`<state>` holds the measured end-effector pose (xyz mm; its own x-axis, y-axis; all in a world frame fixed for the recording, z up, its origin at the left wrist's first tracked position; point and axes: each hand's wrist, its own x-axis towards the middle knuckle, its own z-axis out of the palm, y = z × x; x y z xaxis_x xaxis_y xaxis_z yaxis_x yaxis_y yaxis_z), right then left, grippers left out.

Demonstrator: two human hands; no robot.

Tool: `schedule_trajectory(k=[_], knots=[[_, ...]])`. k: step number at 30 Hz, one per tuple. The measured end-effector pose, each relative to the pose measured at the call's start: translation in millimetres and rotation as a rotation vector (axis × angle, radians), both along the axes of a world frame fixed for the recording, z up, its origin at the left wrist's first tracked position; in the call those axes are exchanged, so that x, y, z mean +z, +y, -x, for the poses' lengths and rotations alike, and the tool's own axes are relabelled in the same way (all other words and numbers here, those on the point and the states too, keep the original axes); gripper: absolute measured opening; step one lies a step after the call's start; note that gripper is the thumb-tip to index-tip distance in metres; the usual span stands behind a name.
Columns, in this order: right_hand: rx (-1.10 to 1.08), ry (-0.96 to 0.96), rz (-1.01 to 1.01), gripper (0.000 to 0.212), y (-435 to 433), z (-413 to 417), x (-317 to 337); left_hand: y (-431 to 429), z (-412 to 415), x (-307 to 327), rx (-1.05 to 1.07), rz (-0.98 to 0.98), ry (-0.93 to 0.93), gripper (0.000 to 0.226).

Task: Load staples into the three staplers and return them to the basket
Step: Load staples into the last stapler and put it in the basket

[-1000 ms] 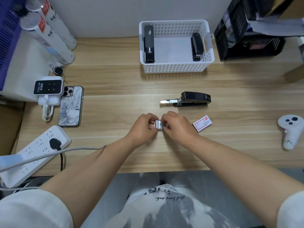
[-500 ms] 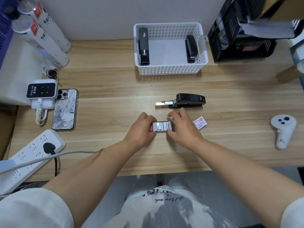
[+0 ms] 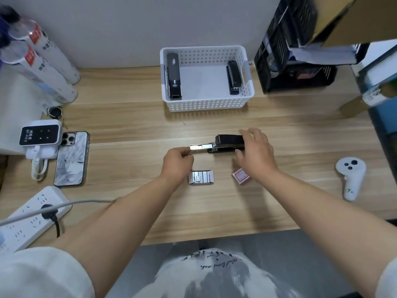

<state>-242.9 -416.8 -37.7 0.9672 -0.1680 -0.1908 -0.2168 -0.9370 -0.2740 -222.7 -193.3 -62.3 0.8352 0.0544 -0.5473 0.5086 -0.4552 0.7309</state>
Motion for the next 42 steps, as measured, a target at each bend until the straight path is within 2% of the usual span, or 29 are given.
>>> schedule_trajectory(k=[3, 5, 7, 8, 13, 17, 21, 25, 42], knots=[[0.128, -0.098, 0.015, 0.04, -10, -6, 0, -6, 4, 6, -0.098, -0.089, -0.036, 0.034], [0.162, -0.102, 0.007, 0.031, -13, -12, 2, -9, 2, 7, -0.127, -0.102, -0.025, 0.024], [0.169, -0.073, -0.01, 0.028, -16, -17, 4, -12, 1, 8, -0.129, -0.092, -0.007, 0.011], [0.171, -0.068, -0.021, 0.027, -17, -18, 4, -14, 2, 9, -0.137, -0.078, -0.004, 0.011], [0.203, -0.083, -0.047, 0.027, -24, -21, 2, -26, 5, 10, -0.067, 0.012, 0.022, 0.025], [0.22, -0.078, -0.036, 0.025, -26, -24, 2, -28, 4, 13, -0.229, -0.055, -0.055, 0.006], [0.239, -0.077, -0.039, 0.023, -28, -26, 2, -36, 3, 12, -0.246, -0.062, 0.0, 0.034], [0.254, -0.074, -0.051, 0.021, -31, -27, 2, -42, 5, 11, -0.231, 0.015, 0.018, 0.059], [0.304, -0.104, -0.089, 0.02, -37, -27, -1, -47, 6, -10, -0.316, -0.048, -0.083, 0.066]])
